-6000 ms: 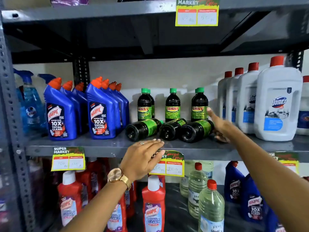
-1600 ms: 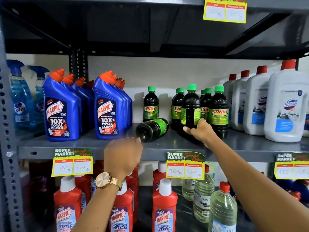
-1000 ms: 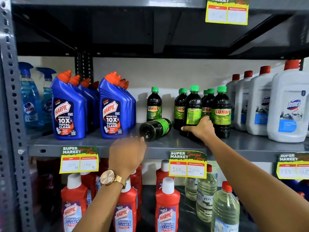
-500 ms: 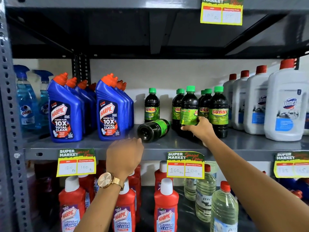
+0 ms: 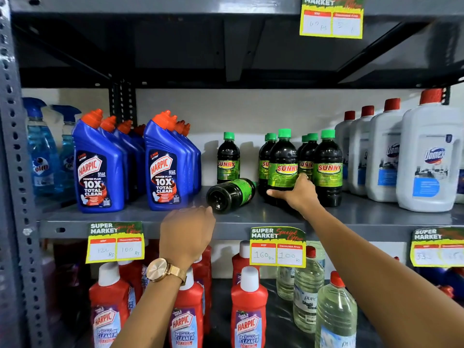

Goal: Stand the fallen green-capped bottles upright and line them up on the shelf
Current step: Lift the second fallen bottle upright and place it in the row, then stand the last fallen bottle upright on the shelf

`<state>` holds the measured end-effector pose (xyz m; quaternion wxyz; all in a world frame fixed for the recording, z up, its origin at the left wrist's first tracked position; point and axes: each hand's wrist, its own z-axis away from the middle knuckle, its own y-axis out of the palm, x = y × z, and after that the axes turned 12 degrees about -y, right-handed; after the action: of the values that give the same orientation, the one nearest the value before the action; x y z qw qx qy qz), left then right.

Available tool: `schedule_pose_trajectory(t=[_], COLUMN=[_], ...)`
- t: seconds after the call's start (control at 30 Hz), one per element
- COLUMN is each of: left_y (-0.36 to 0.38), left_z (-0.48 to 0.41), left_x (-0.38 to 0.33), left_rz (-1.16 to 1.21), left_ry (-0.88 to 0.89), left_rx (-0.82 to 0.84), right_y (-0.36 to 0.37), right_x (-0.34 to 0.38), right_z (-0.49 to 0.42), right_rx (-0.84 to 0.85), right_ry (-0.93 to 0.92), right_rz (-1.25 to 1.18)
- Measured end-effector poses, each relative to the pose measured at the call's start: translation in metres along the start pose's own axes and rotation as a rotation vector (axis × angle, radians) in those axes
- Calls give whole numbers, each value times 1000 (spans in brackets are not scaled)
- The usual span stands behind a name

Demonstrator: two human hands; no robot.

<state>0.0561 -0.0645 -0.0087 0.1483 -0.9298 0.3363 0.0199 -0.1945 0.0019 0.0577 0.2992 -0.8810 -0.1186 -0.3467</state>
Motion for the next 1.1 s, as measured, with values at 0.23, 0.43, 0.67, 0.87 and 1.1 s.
schedule_pose_trajectory(t=[0.23, 0.43, 0.67, 0.87, 1.1], left_y=[-1, -2, -18, -18, -12], left_z=[0, -2, -12, -8, -7], left_x=[-1, -1, 17, 23, 22], left_rz=[-17, -15, 23, 6, -32], left_ry=[-1, 14, 63, 133, 93], left_rx=[9, 4, 118, 63, 18], right_y=[-3, -1, -10, 20, 51], right_x=[-1, 5, 25, 70, 95], right_z=[1, 2, 19, 31, -1], right_rx=[71, 80, -330, -191, 551], right_ry=[3, -26, -485, -571, 235], right_rz=[-7, 103, 283, 377, 148])
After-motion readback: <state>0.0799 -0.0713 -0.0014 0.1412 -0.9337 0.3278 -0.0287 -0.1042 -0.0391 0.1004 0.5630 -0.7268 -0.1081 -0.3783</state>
